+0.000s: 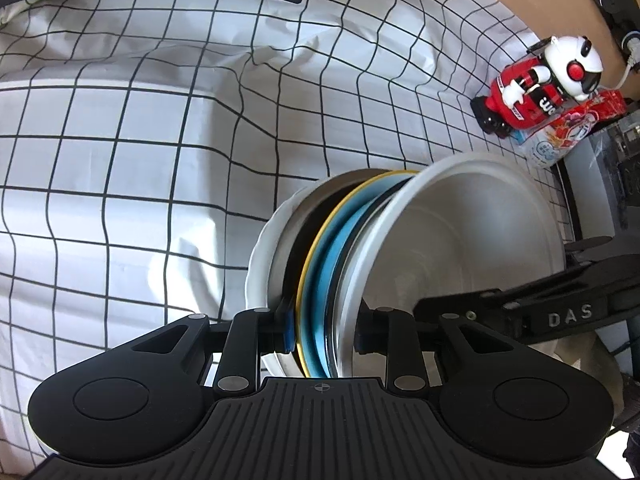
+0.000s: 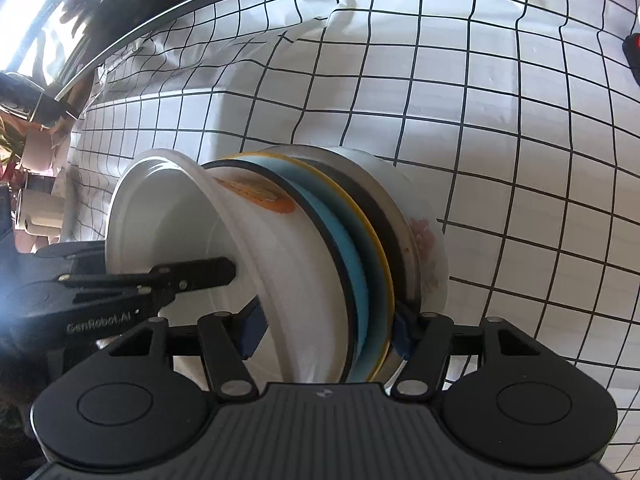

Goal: Organize plates and bowls
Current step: 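Lower the stack onto the steel bowl in the large white bowl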

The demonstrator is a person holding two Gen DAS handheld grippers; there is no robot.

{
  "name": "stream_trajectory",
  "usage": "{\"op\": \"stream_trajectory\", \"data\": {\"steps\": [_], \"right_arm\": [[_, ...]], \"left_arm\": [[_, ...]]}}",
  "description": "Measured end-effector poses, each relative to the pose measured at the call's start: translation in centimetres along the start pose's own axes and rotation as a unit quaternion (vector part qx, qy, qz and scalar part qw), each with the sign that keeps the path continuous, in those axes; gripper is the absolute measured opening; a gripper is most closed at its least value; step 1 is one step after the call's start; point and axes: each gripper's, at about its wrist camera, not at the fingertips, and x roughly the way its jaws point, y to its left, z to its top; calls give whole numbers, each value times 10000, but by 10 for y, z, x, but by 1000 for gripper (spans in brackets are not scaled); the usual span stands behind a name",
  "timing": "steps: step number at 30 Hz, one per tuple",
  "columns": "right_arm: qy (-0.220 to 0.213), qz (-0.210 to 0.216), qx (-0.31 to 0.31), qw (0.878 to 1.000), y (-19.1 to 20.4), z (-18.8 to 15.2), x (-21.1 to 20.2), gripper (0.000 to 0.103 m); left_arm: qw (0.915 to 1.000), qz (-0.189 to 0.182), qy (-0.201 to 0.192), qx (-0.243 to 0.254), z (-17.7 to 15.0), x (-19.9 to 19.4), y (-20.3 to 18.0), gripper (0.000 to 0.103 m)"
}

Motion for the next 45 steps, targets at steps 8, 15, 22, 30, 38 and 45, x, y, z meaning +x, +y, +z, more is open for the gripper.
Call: {"op": "stream_trajectory", "data": {"steps": [8, 15, 22, 30, 38, 45], "right_arm": [[42, 46, 92, 9999, -6, 2, -11, 53], [41, -66, -49, 10000, -3, 9, -14, 53], [77, -159, -125, 9998, -1, 17, -1, 53], [104, -346, -447, 9983, 10, 12, -1, 53], [126, -382, -463, 9981, 12, 8, -13, 53], [238, -260, -154, 9993, 5, 12, -20, 52]], "left_arm": [[9999, -134, 53, -78, 5, 5, 4, 31], [9997, -81, 167, -140, 7, 8, 0, 31], [9998, 41, 194, 39, 4, -4, -6, 33], [9996, 129, 223, 125, 1, -6, -8, 29], [9997, 107, 196, 63, 8, 3, -5, 31], [9995, -40, 297, 26, 11, 12, -2, 36]]}}
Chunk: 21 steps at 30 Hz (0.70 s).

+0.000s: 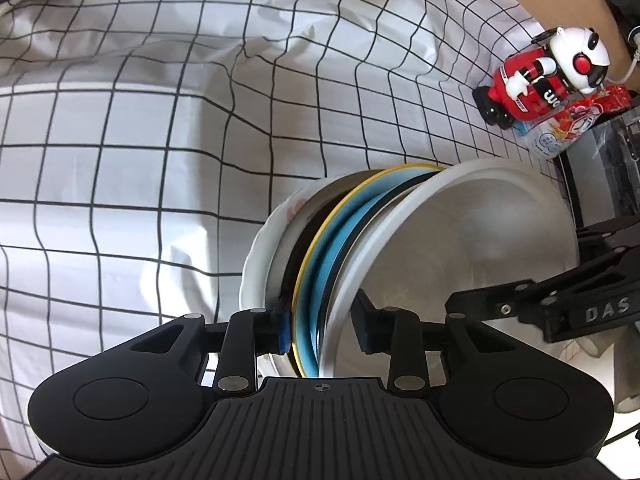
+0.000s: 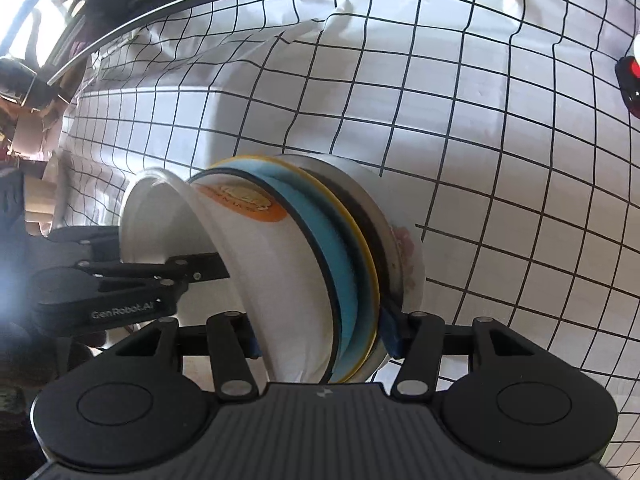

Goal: Organize plates and bowls
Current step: 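Lower the stack onto the steel bowl in the large white bowl, then open both grippers and release the stacked dishes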

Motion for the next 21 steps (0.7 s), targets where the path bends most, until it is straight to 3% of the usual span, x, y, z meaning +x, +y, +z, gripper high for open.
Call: {"op": "stream_trajectory", "data": {"steps": [8, 14, 21], "right_arm": [[-431, -722, -716, 9939, 16, 2, -31, 57], [-637, -1114, -802, 9885, 6, 4, -18, 57], [-630, -1102, -624, 9899, 0, 4, -3, 57]], "left_arm": [[9998, 180, -83, 98, 3, -3, -3, 26], [9995, 256, -126, 156, 2, -6, -6, 26], [9993, 257, -192, 198, 0, -18, -10, 34]]}}
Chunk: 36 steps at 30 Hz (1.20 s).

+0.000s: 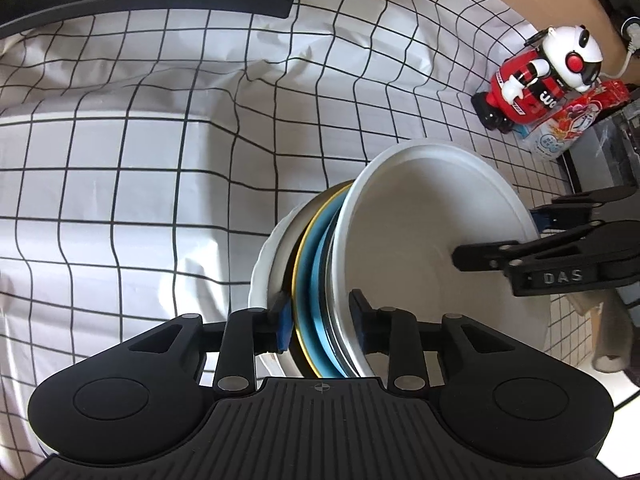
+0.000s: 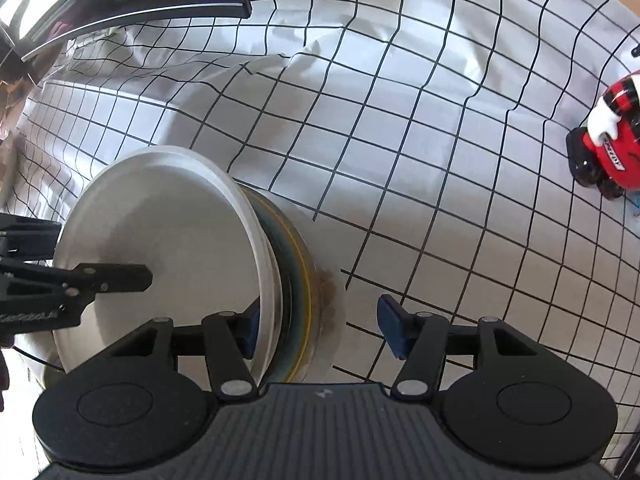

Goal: Organize plates and bowls
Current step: 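Open both grippers and release the stacked dishes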

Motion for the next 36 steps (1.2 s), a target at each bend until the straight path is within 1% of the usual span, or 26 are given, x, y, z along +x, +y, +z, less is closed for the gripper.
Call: {"op": "stream_trajectory", "data": {"steps": [3, 5, 9, 13, 15, 17, 18, 22, 28, 31, 34, 36], "right_arm": [[-11, 45, 29, 10000, 2, -4, 2, 57], [-117, 126, -30, 9998, 6, -8, -1, 57], [-256, 211, -328, 9989, 21, -13, -5, 57], [-219, 268, -434, 9985, 31, -16, -1, 58], [-279, 174, -512, 9981, 36, -19, -1, 58], [-334, 148, -585, 9976, 37, -21, -1, 58], [-339, 161, -580, 9976, 37, -21, -1, 58], [-352, 167, -515, 9979, 36, -20, -1, 59], [-458, 149, -319, 9983, 34, -22, -2, 59], [-604, 102, -117, 9981, 28, -27, -5, 59], [-848, 52, 39, 9964, 19, -30, -13, 58], [-928, -60, 188, 9955, 11, -30, -15, 59]], "left_arm": [[9998, -106, 92, -156, -2, -2, 0, 37], [9998, -112, 103, -105, -3, -5, -3, 37], [9999, 85, 81, 56, -5, -4, -7, 37], [9999, 148, 19, 82, -3, -5, -7, 34], [9997, 210, -32, 123, -4, -8, -10, 35], [9990, 344, -92, 286, -6, -12, -16, 35], [9985, 408, -114, 343, -6, -14, -17, 35], [9983, 401, -200, 368, -4, -20, -17, 34], [9969, 446, -498, 409, 1, -34, -15, 34], [9955, 534, -642, 450, 4, -33, -9, 37], [9966, 384, -617, 388, 7, -26, -3, 37], [9970, 287, -606, 382, 8, -22, 0, 38]]}}
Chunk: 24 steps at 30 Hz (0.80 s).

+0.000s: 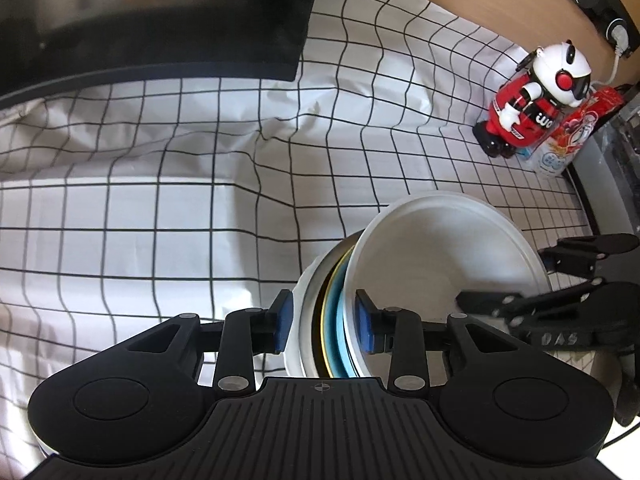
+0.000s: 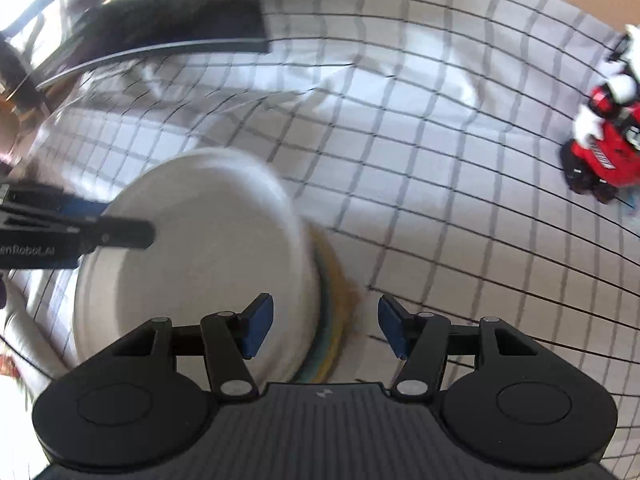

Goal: Organize plates and bowls

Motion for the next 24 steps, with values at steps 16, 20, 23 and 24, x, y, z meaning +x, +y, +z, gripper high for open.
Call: {"op": "stream_trajectory", "data": {"steps": [16, 20, 23, 24], "right_arm": [[-1939, 610, 700, 9766, -19, -61, -39, 66], [-2569, 567, 897, 9606, -16, -117, -66, 66], [-2640, 599, 1010, 9573, -12, -173, -77, 66], [-2650, 621, 1022, 9568, -12, -192, -79, 66]], "left_arm": [[9869, -4, -1607, -144, -59, -36, 1, 41], [9705, -15, -2348, -548, -103, -68, -7, 41], [9603, -127, -2641, -888, -153, -83, -21, 41], [9587, -179, -2672, -958, -169, -86, -27, 41]]}}
